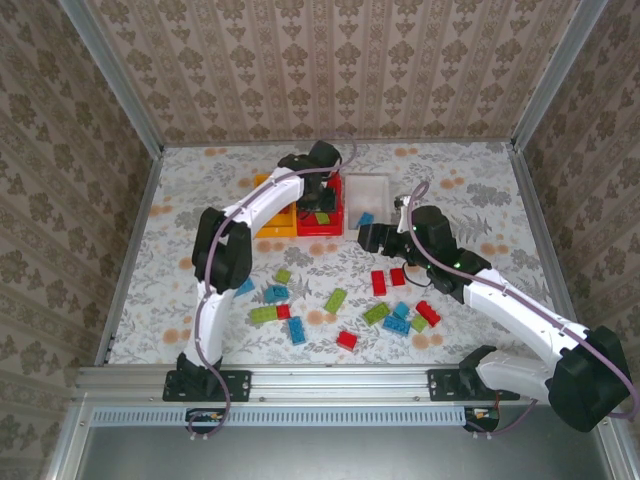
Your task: Sort the legos into containers by color
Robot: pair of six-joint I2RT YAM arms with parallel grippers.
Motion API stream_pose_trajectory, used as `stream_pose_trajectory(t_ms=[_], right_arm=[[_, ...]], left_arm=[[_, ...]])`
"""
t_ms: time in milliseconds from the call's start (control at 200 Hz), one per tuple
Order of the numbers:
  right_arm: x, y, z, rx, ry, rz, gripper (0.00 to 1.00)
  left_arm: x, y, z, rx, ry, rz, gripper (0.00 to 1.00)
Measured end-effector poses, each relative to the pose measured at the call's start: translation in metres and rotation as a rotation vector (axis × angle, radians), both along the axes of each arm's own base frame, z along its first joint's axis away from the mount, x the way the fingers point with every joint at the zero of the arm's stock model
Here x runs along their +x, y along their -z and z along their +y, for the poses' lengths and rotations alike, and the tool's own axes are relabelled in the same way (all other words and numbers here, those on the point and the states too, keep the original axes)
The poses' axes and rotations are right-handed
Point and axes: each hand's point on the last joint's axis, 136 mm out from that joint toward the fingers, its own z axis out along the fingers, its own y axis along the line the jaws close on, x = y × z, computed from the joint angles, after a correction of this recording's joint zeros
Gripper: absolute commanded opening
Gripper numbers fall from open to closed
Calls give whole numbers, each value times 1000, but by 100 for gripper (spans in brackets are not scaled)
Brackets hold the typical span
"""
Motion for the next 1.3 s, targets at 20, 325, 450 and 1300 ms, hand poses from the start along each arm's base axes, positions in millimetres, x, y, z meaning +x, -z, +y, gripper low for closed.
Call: stream_pose_trajectory(t_ms=[20, 325, 450, 1300], right_arm=[[0, 1, -1, -5, 2, 4, 77], [-11, 14, -9, -135, -12, 52, 73], [-27, 12, 4, -211, -76, 60, 72], [-121, 137, -75, -428, 328, 832, 62]], left_arm=[[-1, -4, 1, -3, 0, -5, 51], [-37, -74, 23, -107, -8, -103, 57], [-72, -95, 34, -179, 22, -128, 57], [-231, -46, 25, -273, 411, -6, 57]])
